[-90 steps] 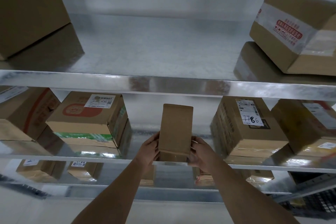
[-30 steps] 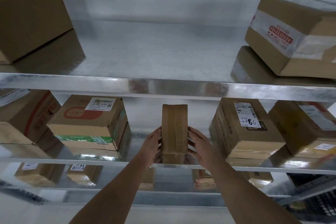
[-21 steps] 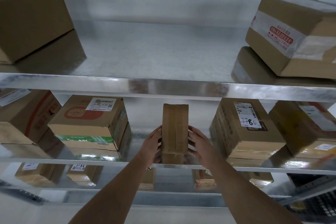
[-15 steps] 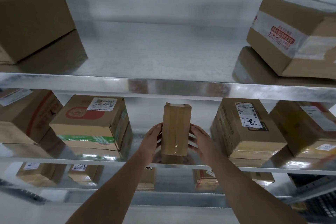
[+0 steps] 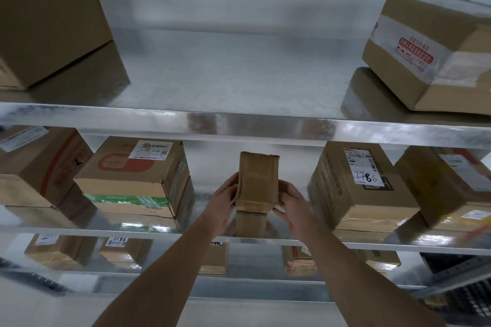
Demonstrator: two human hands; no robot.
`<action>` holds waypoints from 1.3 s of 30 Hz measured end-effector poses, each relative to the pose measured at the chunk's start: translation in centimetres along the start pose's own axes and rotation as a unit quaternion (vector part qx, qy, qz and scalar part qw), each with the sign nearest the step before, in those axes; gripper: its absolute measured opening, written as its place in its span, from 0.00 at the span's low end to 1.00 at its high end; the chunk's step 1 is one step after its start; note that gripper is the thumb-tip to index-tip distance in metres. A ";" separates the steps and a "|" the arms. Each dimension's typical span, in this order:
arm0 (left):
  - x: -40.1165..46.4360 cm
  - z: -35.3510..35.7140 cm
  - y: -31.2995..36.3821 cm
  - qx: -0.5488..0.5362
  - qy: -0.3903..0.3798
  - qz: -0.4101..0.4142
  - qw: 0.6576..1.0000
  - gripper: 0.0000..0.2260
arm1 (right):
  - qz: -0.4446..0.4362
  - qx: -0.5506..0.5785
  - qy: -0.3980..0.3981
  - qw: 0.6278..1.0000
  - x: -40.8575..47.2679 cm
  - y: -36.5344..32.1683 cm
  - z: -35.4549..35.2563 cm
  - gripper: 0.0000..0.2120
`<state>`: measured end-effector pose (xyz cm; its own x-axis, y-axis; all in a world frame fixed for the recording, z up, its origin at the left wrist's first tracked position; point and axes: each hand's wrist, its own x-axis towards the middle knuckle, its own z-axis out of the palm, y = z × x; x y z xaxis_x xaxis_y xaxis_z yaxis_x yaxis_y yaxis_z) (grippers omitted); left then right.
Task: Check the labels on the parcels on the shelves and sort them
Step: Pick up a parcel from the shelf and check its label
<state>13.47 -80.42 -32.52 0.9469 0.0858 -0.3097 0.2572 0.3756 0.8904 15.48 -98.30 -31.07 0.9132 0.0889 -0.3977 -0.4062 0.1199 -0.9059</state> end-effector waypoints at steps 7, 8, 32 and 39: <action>0.2 -0.1 -0.1 0.020 -0.016 0.023 0.999 0.18 | -0.003 -0.013 -0.007 1.000 -0.1 0.4 0.0 0.16; 0.2 -0.2 -0.2 0.021 -0.014 0.022 0.999 0.18 | -0.003 -0.015 -0.008 1.000 -0.1 0.3 0.0 0.16; 0.0 -0.4 0.1 0.110 0.014 -0.033 0.993 0.14 | 0.019 -0.018 -0.008 1.000 -0.2 -0.8 0.4 0.10; 0.5 -0.5 1.0 0.159 0.031 -0.045 0.986 0.15 | 0.028 -0.029 0.006 0.999 0.2 -1.9 0.3 0.13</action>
<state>14.08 -79.53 -31.90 0.9066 0.1252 -0.4030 0.3961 0.0770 0.9150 16.42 -98.19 -29.38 0.8894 0.0826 -0.4495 -0.4545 0.0567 -0.8889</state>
